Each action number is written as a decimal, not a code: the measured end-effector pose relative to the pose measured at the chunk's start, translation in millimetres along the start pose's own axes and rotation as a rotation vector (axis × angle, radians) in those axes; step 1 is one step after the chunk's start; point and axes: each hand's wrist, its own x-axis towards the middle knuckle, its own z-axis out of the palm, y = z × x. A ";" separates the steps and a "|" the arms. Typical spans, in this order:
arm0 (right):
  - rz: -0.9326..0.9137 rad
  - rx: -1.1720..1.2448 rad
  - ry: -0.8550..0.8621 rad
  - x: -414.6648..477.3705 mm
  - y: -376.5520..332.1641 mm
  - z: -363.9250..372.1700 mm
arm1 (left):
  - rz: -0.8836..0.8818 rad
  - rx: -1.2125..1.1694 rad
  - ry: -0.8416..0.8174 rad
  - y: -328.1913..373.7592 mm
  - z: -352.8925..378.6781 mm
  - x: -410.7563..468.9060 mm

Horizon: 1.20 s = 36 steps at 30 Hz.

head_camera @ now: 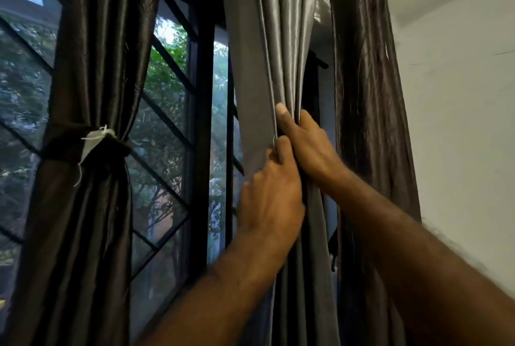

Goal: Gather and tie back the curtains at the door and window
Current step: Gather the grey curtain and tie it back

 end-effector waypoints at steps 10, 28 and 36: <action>0.063 -0.074 -0.017 -12.9 10.2 4.5 | 0.078 -0.231 -0.227 -7.8 -14.1 -39.0; 0.257 -0.057 -0.141 -109.7 108.4 -4.3 | -0.307 -0.445 -0.717 -47.8 66.6 -158.9; 0.263 -0.085 -0.219 -157.2 142.5 -8.7 | -0.209 -0.518 -1.018 -60.2 90.9 -200.0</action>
